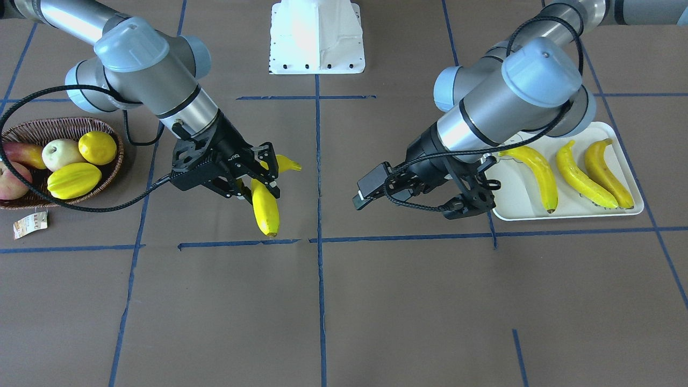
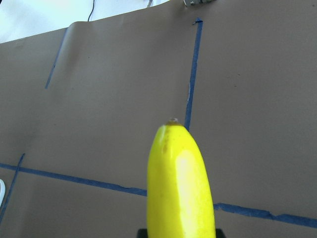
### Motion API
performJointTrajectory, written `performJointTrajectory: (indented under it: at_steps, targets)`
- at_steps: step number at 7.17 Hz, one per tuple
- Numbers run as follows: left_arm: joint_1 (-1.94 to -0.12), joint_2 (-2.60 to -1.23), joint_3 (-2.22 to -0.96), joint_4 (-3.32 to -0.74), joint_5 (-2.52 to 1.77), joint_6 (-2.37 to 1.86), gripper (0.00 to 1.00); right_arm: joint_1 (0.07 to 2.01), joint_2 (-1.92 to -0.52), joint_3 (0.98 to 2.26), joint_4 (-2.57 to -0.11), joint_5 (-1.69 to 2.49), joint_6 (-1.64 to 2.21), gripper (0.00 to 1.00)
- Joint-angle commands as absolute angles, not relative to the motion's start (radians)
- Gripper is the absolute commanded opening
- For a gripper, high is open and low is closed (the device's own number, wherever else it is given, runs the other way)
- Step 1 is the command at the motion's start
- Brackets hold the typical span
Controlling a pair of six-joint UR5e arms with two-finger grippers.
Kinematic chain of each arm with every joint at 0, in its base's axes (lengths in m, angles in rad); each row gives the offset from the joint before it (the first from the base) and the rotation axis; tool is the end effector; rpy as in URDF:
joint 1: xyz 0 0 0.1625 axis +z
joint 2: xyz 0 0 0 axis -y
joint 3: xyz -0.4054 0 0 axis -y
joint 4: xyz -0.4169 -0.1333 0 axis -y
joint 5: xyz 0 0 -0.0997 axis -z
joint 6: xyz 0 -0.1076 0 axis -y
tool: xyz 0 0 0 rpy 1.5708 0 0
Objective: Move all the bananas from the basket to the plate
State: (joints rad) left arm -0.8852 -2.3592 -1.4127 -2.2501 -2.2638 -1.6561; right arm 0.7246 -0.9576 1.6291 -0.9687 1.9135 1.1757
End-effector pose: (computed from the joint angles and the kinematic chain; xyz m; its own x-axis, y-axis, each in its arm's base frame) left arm 0.4122 -0.6059 0.1276 0.1455 -0.2814 -0.9485 0.2179 0.9443 -0.2467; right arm -0.4491 -0.5273 0.1690 0.3501 -0.1743 0.9204 -0.2698 0.9222 0.2772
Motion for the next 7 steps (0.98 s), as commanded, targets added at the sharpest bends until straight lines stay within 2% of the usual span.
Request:
performJointTrajectory:
  at_steps: [1, 6, 7]
  targets:
    - [-0.865, -2.388, -1.404, -2.252, -2.244, -1.689, 1.0, 0.69, -0.895, 1.6, -0.968, 1.876, 1.184, 0.24]
    - [-0.821, -2.401, -1.388, -2.281, -2.221, -1.689, 1.0, 0.675, -0.853, 1.594, -0.966, 1.875, 1.183, 0.24]
    - [-0.818, -2.414, -1.367, -2.28, -2.215, -1.689, 0.97, 0.666, -0.853, 1.594, -0.966, 1.862, 1.183, 0.24]
